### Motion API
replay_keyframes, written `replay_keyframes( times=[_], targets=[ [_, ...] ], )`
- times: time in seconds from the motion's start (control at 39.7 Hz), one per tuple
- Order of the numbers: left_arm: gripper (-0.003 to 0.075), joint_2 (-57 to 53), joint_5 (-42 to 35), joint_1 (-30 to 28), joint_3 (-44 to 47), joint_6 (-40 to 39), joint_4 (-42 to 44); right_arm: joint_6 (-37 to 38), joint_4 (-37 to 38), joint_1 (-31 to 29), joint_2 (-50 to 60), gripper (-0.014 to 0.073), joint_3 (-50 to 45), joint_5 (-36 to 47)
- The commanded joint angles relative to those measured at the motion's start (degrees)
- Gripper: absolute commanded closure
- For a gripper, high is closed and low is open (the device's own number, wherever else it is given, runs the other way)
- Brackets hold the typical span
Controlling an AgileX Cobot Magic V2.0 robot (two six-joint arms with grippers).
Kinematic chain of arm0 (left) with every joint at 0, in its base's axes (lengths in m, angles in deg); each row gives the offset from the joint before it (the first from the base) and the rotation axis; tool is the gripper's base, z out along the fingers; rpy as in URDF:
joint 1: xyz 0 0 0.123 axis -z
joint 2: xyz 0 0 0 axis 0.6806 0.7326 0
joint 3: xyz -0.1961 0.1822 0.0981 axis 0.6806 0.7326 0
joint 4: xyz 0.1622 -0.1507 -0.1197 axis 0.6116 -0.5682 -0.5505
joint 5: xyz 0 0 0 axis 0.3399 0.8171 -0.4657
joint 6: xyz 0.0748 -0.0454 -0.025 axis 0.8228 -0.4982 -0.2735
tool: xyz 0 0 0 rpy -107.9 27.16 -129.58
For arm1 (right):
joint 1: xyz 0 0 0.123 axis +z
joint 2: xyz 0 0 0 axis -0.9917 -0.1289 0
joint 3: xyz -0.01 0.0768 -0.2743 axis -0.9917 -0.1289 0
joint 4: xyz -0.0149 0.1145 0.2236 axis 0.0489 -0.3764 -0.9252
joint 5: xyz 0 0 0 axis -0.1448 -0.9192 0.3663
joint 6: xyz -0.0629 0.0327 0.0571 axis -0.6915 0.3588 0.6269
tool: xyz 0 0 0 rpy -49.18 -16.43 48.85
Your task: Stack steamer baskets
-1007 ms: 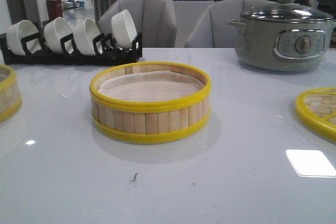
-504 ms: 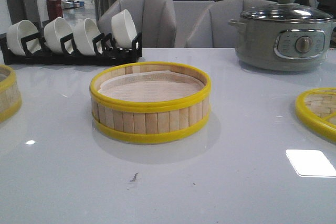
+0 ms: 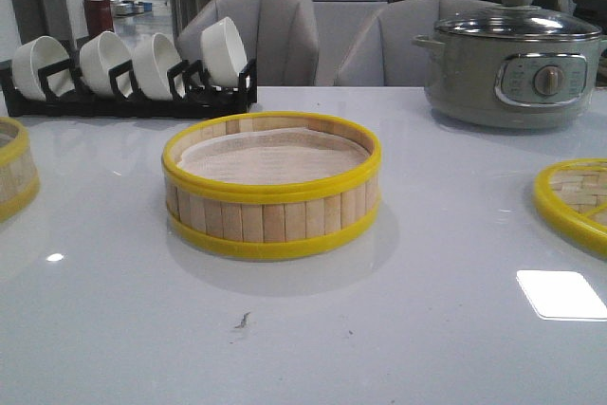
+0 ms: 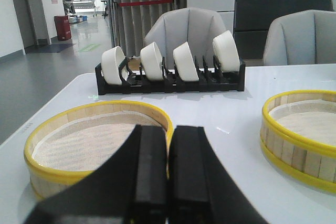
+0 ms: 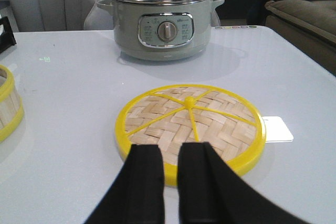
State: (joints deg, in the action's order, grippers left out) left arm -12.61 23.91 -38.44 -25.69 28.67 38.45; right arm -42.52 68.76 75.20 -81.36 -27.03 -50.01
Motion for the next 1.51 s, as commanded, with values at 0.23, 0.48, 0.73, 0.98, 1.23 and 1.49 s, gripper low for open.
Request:
replay_keyframes(
  times=[0.23,0.48,0.73,0.98,1.23,1.49],
  targets=[
    [0.0636,-0.68,-0.57,1.15,-1.2,-0.47,-3.34,-0.26,-0.26,0.07,1.13,0.0369,0.86,4.75],
    [0.0636,9.05,12.81,1.14,-19.43,-0.47,-3.62,-0.26,-0.26,0.07,1.13,0.0369,0.86,4.69],
    [0.0636,36.47,25.22,1.14,-51.43,-0.47,-1.89,-0.26,-0.26,0.07,1.13,0.0369,0.86,4.69],
    [0.0636,55.84,36.27,1.14,-73.08,-0.47,-3.07,-0.26,-0.26,0.07,1.13,0.0369,0.86,4.69],
    [0.0636,62.07,38.3,1.14,-75.82,-0.47,-4.54,-0.26,-0.26,0.07,1.13,0.0369,0.86,4.69],
    [0.0636,63.23,37.15,1.14,-75.82,-0.12,-5.06,-0.26,-0.26,0.07,1.13,0.0369,0.86,4.69]
  ],
)
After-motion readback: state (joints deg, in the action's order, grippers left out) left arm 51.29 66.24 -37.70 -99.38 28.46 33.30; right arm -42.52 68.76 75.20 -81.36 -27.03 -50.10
